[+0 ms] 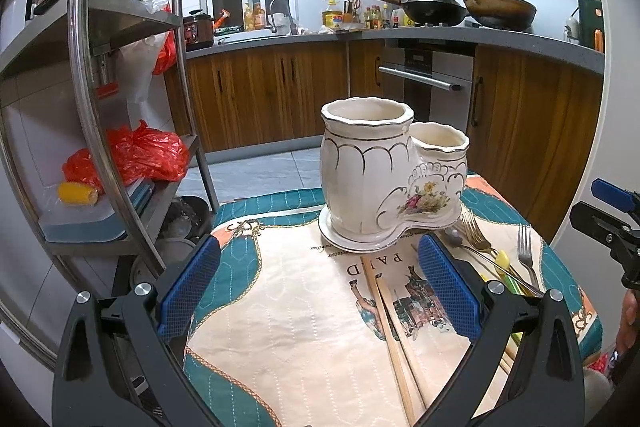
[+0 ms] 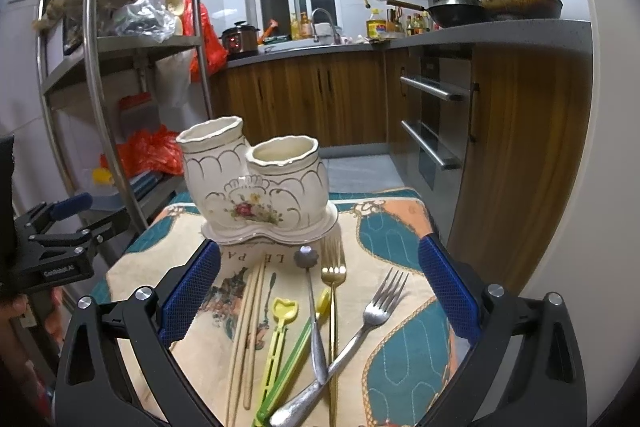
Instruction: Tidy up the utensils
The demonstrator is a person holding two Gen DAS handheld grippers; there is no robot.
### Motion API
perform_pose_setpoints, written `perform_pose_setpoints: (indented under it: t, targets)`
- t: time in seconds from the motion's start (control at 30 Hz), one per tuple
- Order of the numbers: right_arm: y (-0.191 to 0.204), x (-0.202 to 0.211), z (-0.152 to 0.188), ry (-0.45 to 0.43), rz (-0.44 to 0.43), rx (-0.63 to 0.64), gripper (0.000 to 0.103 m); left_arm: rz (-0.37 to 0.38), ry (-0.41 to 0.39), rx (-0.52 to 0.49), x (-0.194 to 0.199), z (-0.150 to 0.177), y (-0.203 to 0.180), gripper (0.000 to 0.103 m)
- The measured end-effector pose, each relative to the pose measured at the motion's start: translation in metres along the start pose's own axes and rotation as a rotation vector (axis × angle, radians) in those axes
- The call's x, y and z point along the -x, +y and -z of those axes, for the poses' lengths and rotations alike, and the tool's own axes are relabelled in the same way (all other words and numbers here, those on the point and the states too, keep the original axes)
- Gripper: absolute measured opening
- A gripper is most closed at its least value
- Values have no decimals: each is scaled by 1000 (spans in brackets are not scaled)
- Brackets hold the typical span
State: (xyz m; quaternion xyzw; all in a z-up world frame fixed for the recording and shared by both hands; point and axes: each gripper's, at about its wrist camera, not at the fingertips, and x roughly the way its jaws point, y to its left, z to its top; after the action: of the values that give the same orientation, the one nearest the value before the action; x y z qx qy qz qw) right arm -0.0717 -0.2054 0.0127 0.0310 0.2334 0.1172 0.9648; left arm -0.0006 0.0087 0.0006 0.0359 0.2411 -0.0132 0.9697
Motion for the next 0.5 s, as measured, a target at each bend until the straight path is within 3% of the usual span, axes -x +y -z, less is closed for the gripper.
perform_pose_setpoints:
  t: [0.5]
  targets:
    - [-6,-5,3,25,10,-6,98,3,9,4,-3,1,0,98]
